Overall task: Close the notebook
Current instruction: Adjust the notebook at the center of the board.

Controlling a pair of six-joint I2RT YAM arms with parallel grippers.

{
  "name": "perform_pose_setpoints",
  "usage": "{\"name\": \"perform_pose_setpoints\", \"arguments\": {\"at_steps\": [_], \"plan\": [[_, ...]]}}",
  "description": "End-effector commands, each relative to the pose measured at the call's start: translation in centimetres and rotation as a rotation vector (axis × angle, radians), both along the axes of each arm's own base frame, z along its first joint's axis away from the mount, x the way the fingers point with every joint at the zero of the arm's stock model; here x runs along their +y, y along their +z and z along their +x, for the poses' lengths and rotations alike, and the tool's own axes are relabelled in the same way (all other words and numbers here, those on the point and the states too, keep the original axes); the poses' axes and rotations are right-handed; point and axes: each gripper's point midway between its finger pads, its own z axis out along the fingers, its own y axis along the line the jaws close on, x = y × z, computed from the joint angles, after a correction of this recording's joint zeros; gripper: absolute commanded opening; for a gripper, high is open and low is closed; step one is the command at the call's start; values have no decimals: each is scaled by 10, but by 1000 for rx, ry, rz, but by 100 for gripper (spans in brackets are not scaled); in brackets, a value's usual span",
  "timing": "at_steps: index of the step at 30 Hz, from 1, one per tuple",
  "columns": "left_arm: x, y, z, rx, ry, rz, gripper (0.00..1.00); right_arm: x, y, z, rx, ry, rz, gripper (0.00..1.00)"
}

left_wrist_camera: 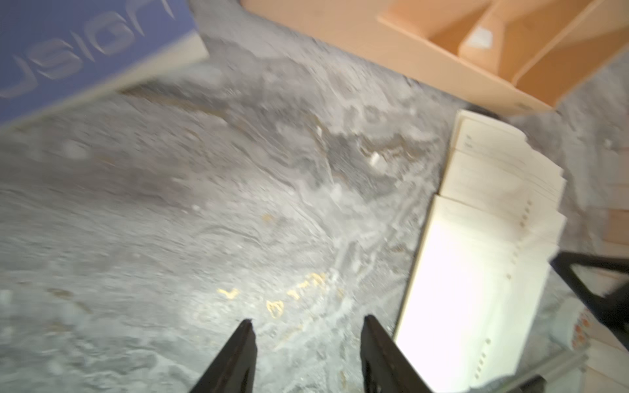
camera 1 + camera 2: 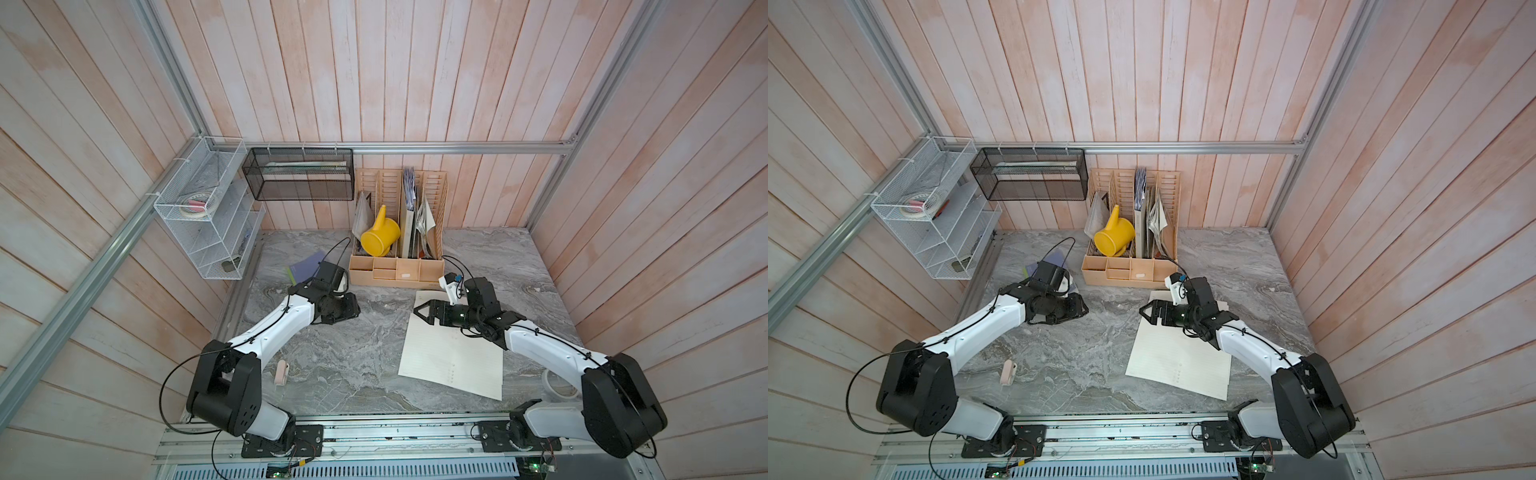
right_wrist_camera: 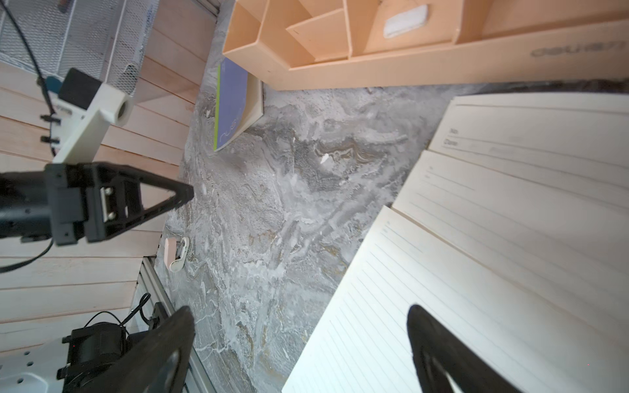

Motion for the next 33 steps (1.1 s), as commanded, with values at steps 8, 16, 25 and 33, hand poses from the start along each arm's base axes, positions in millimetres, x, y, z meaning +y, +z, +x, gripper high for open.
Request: {"name": "perform_pose_setpoints", "arguments": {"at_steps": [8,16,25,33], "plan": [[-89,11,-86,57,-186,-386,53,-53,-20,-39,109,-185,-119,98],[-110,10,-118,67,-173,-505,53,-103,-39,-77,196,-417,-175,98],[-140,9,-142,116,-161,-571,53,-136,-67,-96,209,-576,-205,98],[-164,-9,-170,265,-128,-610,53,-156,-65,-93,181,-649,-279,98]]}}
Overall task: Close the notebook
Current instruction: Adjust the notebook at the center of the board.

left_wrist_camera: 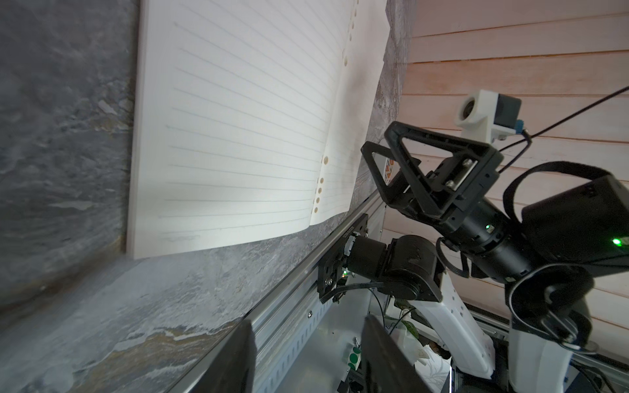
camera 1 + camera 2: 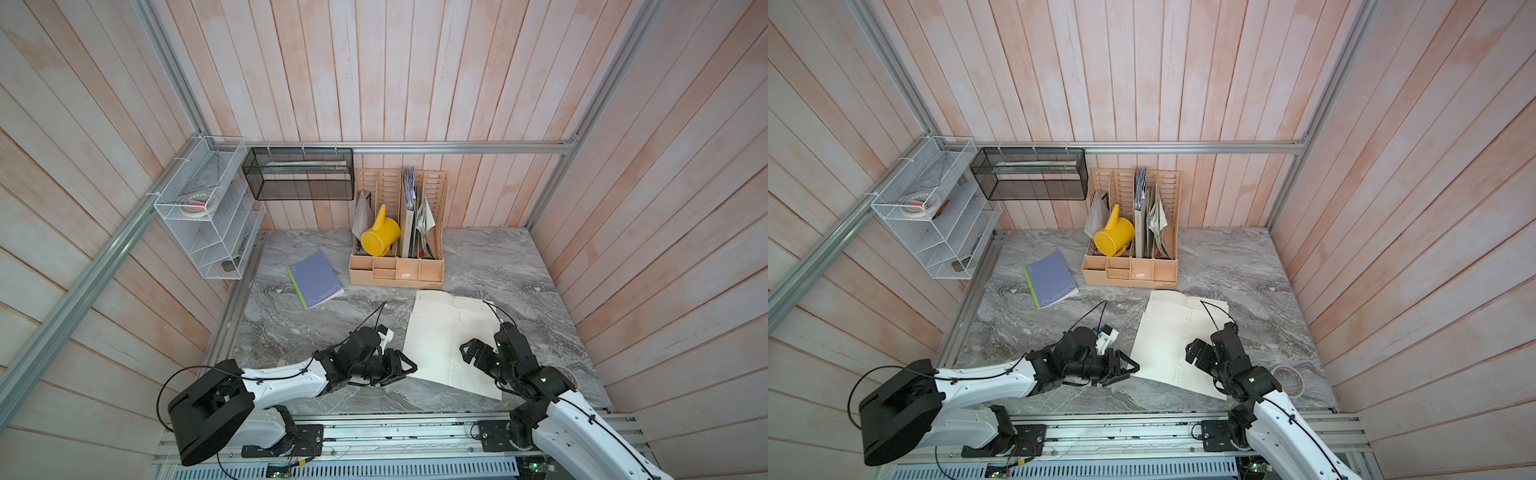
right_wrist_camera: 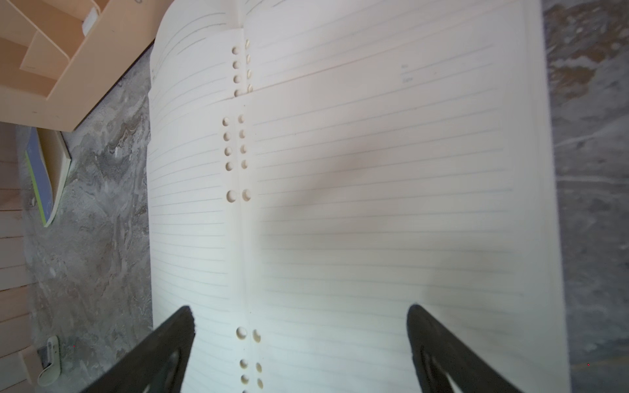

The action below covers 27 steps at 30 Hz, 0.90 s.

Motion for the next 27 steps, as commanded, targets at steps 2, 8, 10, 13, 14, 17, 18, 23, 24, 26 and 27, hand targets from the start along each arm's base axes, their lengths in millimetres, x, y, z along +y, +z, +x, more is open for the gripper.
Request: {"name": "perform_pose_setpoints", "arguments": {"at_steps": [2,8,10,13,14,17,18,23,24,26,27], "plan": [[-18,3,-10,53,13,-46,53,-15,0,3,-5,-72,-52,98],[-23,-8,-20,133,23,-40,53,-13,-9,1,18,-58,-39,98],[-22,-11,-27,192,49,-70,53,-10,-13,-2,40,-42,-37,98],[-24,-13,-33,240,78,-107,54,-9,-18,-3,65,-34,-43,98],[-25,-14,-32,244,87,-109,54,-9,-19,-4,74,-32,-48,98],[-29,-11,-26,229,121,-114,54,-10,-19,-6,100,-29,-64,98],[-29,-12,-25,226,139,-108,54,-10,-18,-6,102,-28,-65,98],[-24,-12,-22,230,249,-109,54,-11,-15,-7,99,-36,-63,98],[-23,-12,-20,228,263,-106,54,-11,-15,-7,101,-36,-63,98],[-20,-10,-18,226,292,-108,54,-11,-16,-7,104,-34,-61,98],[-20,-9,-18,229,297,-109,54,-11,-16,-7,102,-33,-61,98]]}}
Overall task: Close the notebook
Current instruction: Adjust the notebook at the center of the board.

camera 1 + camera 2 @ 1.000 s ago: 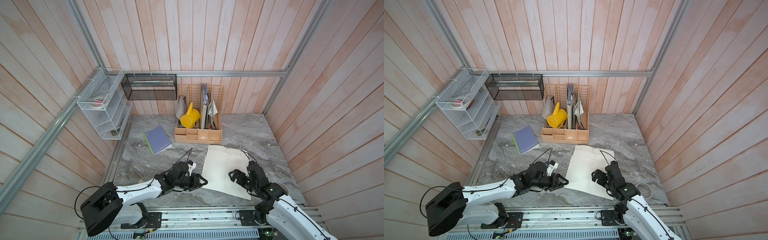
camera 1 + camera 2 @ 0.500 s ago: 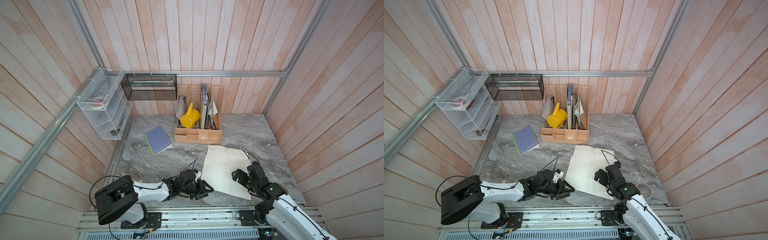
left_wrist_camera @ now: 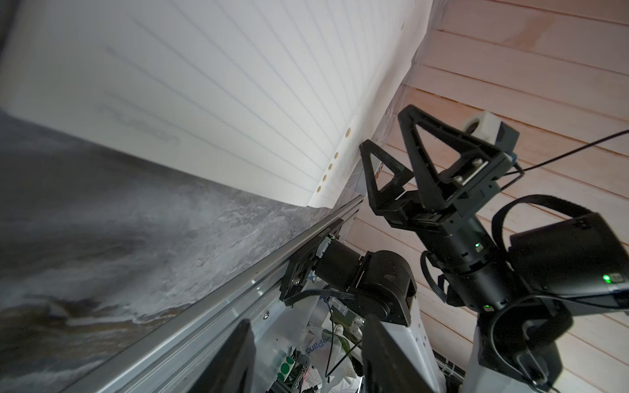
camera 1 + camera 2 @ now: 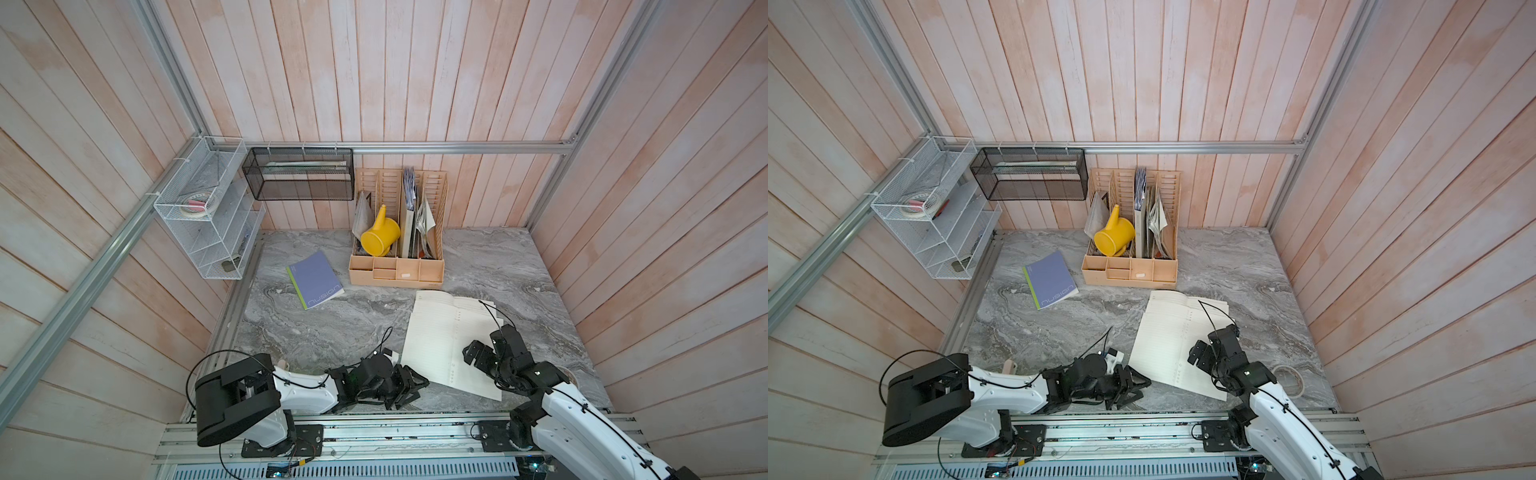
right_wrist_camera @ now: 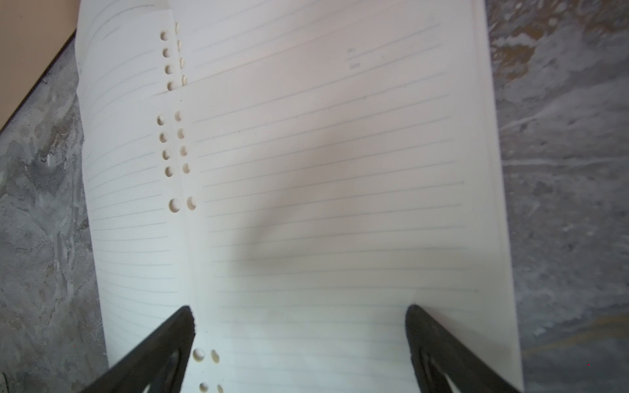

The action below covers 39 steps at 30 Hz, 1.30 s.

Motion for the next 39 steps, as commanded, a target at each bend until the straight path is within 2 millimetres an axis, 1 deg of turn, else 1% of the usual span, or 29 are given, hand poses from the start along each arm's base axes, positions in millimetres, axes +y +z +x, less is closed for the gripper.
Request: {"name": "perform_pose_setpoints", "arguments": {"at_steps": [1,3,6,9,11,17,22,27,29,31,32,36,37,39], "plan": [[6,2,10,4,86,-4,54,-2,2,-4,18,0,-6,98],[3,2,10,4,80,-3,54,-1,2,-4,16,2,-4,98],[0,-4,9,18,78,7,54,-1,3,-3,15,3,-2,98],[-8,-9,7,41,69,-13,54,-1,3,-3,15,6,-1,98],[-10,-18,7,49,74,13,54,-1,2,-3,14,5,0,98],[-13,-35,21,40,154,-14,54,1,3,-3,14,15,4,98],[-20,-50,25,59,185,-24,54,2,3,-3,10,20,10,98],[-14,-62,32,45,249,1,53,4,4,-4,7,24,20,98],[-10,-68,35,42,276,28,49,4,4,-4,5,24,22,98],[-8,-71,39,20,293,49,39,4,4,-4,7,26,23,98],[-8,-72,41,9,299,61,38,4,4,-4,7,28,23,98],[-9,-75,46,-21,308,99,38,5,3,-4,9,34,24,98],[-10,-75,47,-26,307,100,36,6,3,-4,8,35,26,98],[-11,-75,47,-27,304,104,27,6,3,-4,10,36,26,98]]}}
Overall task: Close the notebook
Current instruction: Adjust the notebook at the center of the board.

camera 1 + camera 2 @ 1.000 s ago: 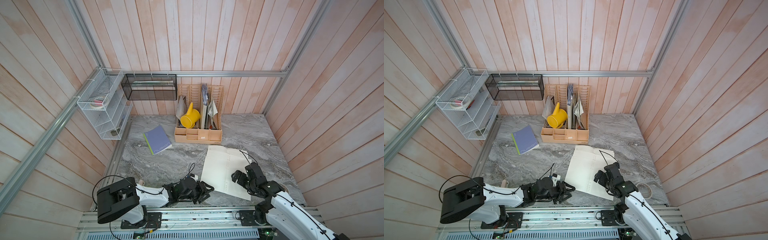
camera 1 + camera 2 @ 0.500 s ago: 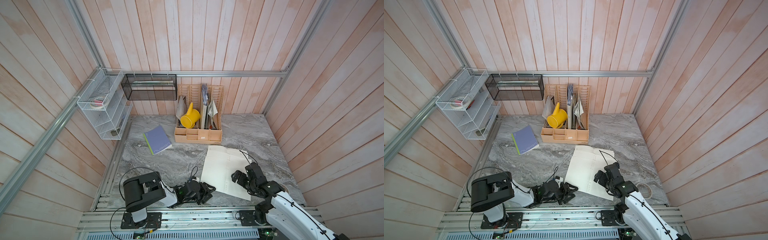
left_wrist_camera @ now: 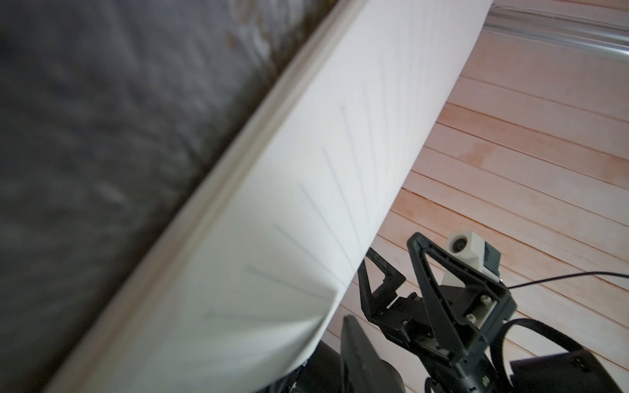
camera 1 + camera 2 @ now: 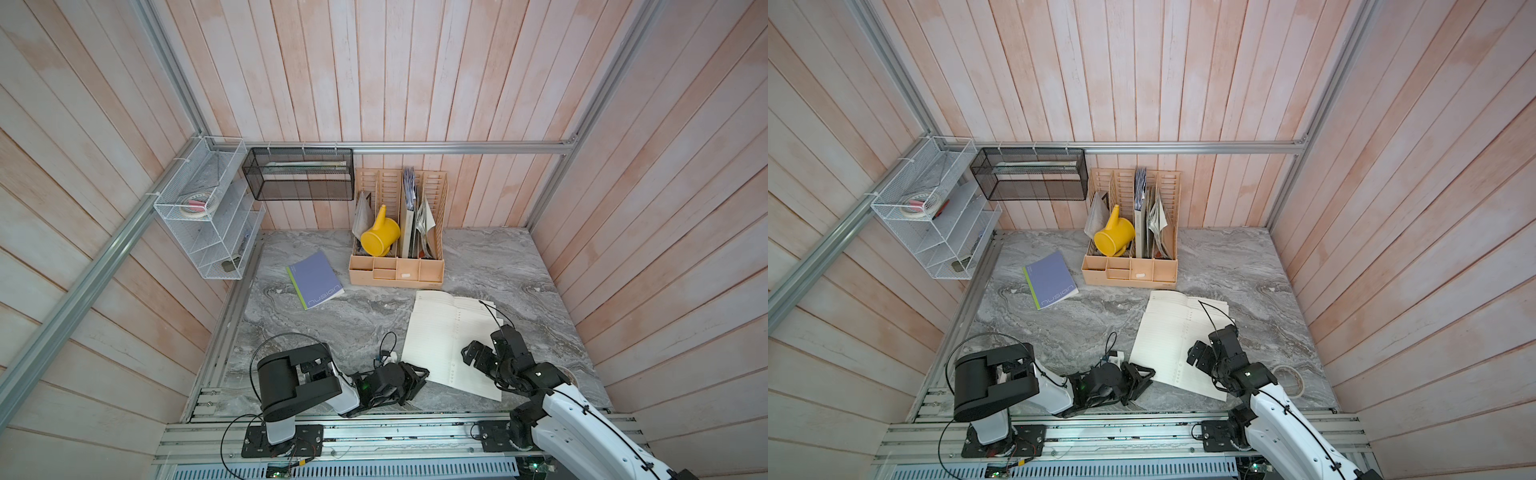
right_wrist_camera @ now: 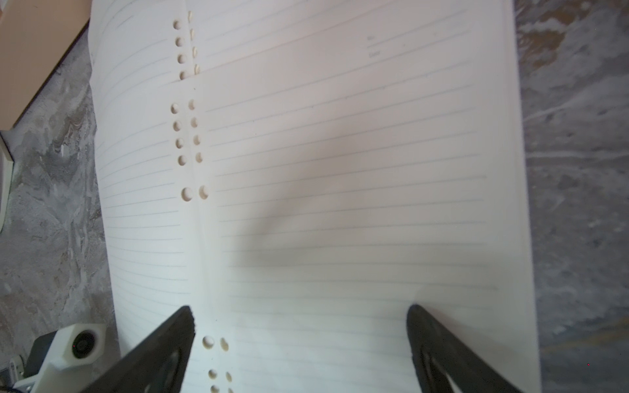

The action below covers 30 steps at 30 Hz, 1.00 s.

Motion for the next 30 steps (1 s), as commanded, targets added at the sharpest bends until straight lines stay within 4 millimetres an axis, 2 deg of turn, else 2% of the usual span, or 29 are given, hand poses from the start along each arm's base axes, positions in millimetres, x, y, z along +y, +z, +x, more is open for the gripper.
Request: {"name": "perform_pose_setpoints", "arguments": {"at_steps": [1,2,6,9,13,15,21,28,30], "plan": [[9,-20,3,-6,20,96,20,0,1,-1,6,13,-3,98],[9,-22,2,0,19,103,14,0,1,-2,8,14,-5,98],[9,-19,-1,1,4,102,0,0,1,-2,9,18,-5,98],[10,-16,-3,-11,-6,94,0,0,1,-1,4,13,-7,98],[12,-7,-5,-43,-21,83,0,-2,10,2,-17,6,-15,98],[11,3,-4,-80,-31,79,0,1,21,6,-39,15,-4,98],[5,49,3,-261,-86,99,0,10,54,21,-98,37,15,98],[28,86,10,-394,-60,147,0,37,81,44,-169,100,38,98],[38,95,11,-416,-47,179,0,47,83,50,-177,121,47,98]]}}
